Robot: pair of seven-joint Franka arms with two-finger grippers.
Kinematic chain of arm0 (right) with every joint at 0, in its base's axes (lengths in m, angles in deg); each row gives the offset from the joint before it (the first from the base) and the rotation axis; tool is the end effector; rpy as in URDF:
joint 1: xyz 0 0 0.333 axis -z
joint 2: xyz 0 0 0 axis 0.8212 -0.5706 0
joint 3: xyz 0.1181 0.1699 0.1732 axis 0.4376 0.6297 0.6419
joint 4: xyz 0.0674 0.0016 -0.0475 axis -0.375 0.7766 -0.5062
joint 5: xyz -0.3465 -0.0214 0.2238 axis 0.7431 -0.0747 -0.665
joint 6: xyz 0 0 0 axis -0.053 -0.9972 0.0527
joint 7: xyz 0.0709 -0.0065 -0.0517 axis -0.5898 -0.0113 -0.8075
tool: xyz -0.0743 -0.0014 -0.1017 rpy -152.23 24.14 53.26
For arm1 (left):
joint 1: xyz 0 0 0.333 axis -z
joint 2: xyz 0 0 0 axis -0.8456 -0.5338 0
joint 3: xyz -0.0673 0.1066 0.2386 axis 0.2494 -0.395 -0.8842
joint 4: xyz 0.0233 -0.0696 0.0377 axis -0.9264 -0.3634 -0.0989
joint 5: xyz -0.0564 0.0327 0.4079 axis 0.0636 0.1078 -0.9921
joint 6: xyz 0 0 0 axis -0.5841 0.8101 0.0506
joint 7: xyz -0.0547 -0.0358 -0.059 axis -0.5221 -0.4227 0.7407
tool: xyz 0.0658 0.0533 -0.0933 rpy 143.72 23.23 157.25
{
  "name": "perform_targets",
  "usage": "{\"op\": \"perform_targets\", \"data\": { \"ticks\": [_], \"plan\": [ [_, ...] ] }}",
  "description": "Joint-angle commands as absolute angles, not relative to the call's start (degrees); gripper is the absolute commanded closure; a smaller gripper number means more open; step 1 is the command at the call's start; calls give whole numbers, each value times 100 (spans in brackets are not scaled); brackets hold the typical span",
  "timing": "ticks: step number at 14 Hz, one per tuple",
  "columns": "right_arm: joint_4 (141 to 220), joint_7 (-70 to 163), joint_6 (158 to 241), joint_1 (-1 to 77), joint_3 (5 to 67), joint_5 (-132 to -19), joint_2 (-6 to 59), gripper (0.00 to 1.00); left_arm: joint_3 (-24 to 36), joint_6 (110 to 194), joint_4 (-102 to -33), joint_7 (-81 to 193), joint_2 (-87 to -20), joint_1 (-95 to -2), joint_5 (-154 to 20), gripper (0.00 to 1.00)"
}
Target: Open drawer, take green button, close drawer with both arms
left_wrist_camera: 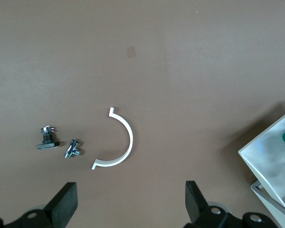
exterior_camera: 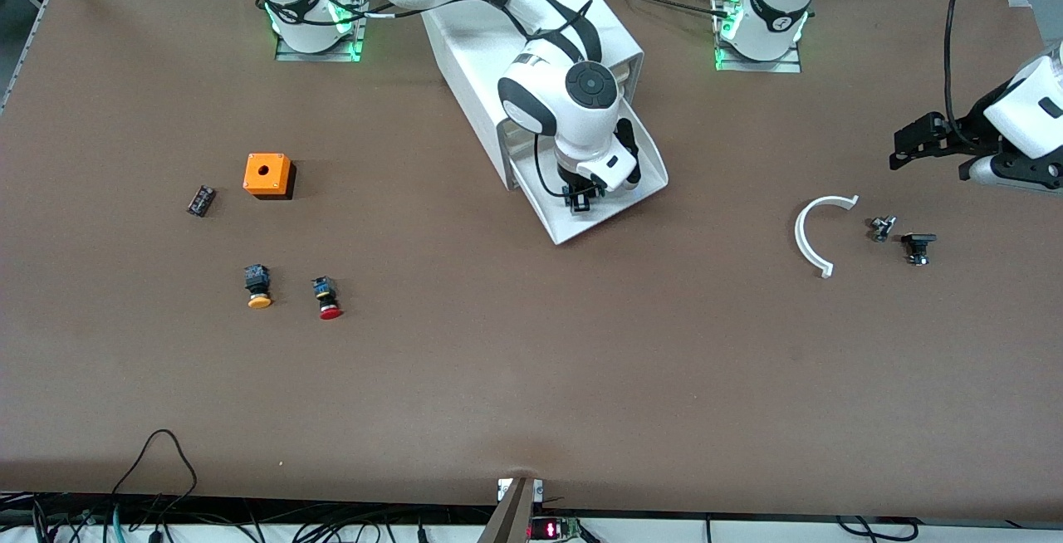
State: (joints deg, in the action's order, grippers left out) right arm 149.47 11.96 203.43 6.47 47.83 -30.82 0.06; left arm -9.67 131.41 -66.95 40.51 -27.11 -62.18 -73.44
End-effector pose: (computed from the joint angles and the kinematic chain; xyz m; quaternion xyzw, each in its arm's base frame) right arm 0.4485 0.5972 0.2043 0.6698 0.7422 0.0145 0.0147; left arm 0.5746 0.0136 0.5007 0.9977 -0.0611 -0.0159 0.0236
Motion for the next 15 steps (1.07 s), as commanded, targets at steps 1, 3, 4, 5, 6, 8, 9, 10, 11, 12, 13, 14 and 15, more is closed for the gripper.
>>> {"op": "perform_targets", "data": {
  "ticks": [1,3,4,5,6,8,9,10,11,12,13,14,15],
  "plan": [
    [14877,1178,20435,722,4791,-2993,-56,79,-967,13002,-6460,4129,-2829,-6213,-7426,0],
    [14851,1247,20409,713,4756,-2984,-21,86,-967,13002,-6425,4120,-2837,-6213,-7417,0],
    [14834,1422,20365,704,4729,-2984,49,87,-967,13002,-6424,4120,-2838,-6213,-7417,0],
    [14825,1720,20330,687,4625,-3001,267,88,-967,13002,-6424,4102,-2838,-6213,-7408,0],
    [14825,1992,20312,678,4476,-3010,496,88,-967,13002,-6424,4085,-2890,-6222,-7408,0],
    [14833,2415,20320,687,4090,-3159,830,88,-967,13002,-6416,4076,-2890,-6222,-7391,0],
    [14842,2835,20355,669,3809,-3255,963,88,-967,13011,-6416,4058,-2925,-6213,-7399,0],
    [14877,3274,20347,660,3624,-3230,1051,88,-950,13037,-6424,4050,-2995,-6204,-7399,0],
    [15095,3670,20330,669,3404,-3221,1165,88,-941,13046,-6424,4041,-3178,-6196,-7408,0],
    [15541,4118,20382,678,3106,-3247,1349,88,-906,13038,-6424,4049,-3302,-6195,-7417,0],
    [15928,4627,20373,730,2868,-3239,1472,88,-897,13011,-6451,4058,-3390,-6187,-7408,0],
    [16358,4858,20391,809,2640,-3187,1517,88,-888,13029,-6442,4110,-3565,-6178,-7391,0],
    [16632,5000,20530,888,2463,-3212,1500,88,-862,13133,-6442,4172,-3828,-6126,-7260,0]
  ]
}}
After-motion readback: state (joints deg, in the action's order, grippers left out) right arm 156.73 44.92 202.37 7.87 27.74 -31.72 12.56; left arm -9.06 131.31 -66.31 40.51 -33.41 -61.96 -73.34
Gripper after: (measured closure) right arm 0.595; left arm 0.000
